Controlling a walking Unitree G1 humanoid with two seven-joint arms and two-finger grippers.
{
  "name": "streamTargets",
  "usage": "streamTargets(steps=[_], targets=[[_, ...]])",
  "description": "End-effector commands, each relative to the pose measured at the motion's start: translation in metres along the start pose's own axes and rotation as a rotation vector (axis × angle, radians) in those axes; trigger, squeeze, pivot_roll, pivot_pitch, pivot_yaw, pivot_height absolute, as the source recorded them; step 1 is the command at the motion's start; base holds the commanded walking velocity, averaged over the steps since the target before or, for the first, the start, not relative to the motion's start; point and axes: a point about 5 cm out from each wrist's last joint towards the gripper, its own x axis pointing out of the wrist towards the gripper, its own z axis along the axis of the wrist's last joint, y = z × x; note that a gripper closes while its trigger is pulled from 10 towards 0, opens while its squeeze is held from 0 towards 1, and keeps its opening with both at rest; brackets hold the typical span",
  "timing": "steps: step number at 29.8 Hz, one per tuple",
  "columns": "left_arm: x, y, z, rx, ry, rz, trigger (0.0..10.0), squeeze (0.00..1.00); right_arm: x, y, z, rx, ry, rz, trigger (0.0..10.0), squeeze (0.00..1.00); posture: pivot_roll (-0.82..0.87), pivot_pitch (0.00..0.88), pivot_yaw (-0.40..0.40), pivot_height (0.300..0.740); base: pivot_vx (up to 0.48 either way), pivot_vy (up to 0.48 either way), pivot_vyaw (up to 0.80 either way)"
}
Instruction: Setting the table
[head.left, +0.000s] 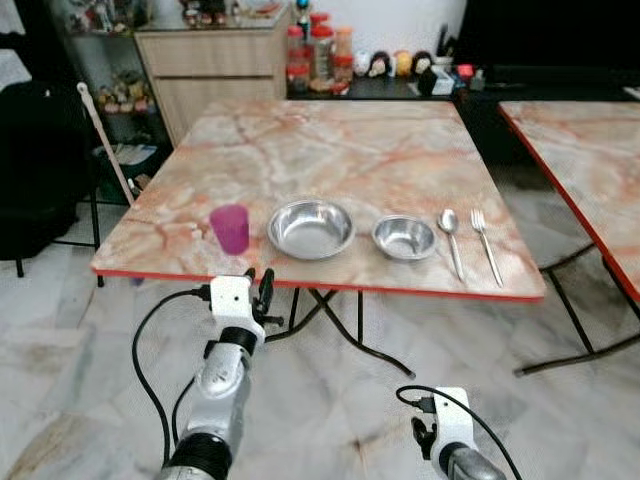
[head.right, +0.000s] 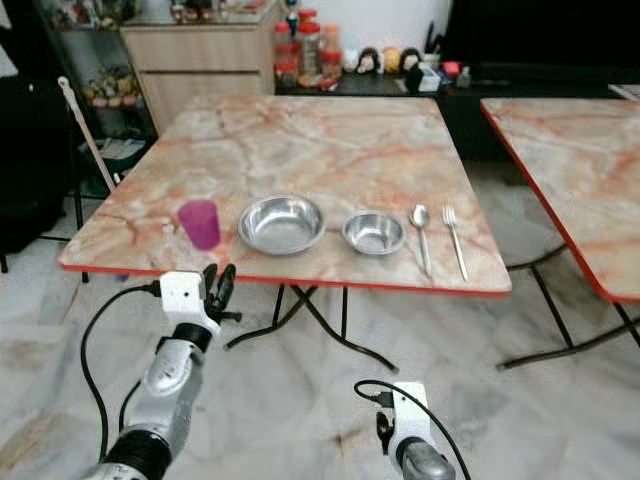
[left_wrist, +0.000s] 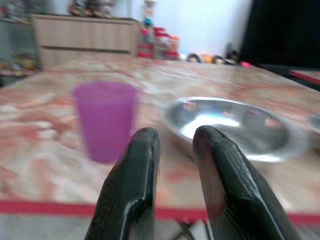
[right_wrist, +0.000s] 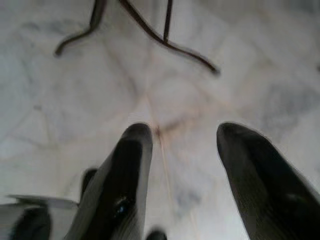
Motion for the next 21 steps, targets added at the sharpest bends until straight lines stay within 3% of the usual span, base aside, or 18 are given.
streamTargets(steps=[1,12,18,20,21], targets=[[0.003,0.006,0.005,-0.001,-0.007,0.023,10.0,0.0,0.001,0.006,0.002,0.002,-0.006,0.012,10.0,0.0,0.12,0.0,-0.017,0.74,0.48,0.0,0.0],[0.005,0.014,0.019,-0.004,-0.063,0.056,10.0,0.0,0.001,0.006,0.002,0.002,-0.003,0.013,10.0,0.0,0.13,0.0,-0.018,0.74,0.48,0.0,0.0],[-0.001,0.015,0.022,-0.035,-0.074,0.067,10.0,0.0,0.001,0.006,0.001,0.001,-0.001,0.015,10.0,0.0,0.13,0.0,-0.017,0.74,0.091,0.0,0.0],[-0.007,0.009,0.024,-0.072,-0.07,0.029,10.0,0.0,0.001,0.006,0.0,0.0,0.001,0.017,10.0,0.0,0.13,0.0,-0.014,0.74,0.0,0.0,0.0],[-0.009,0.007,0.025,-0.085,-0.068,0.02,10.0,0.95,0.001,0.006,0.0,0.001,0.002,0.018,10.0,0.0,0.13,0.0,-0.013,0.74,0.0,0.0,0.0]])
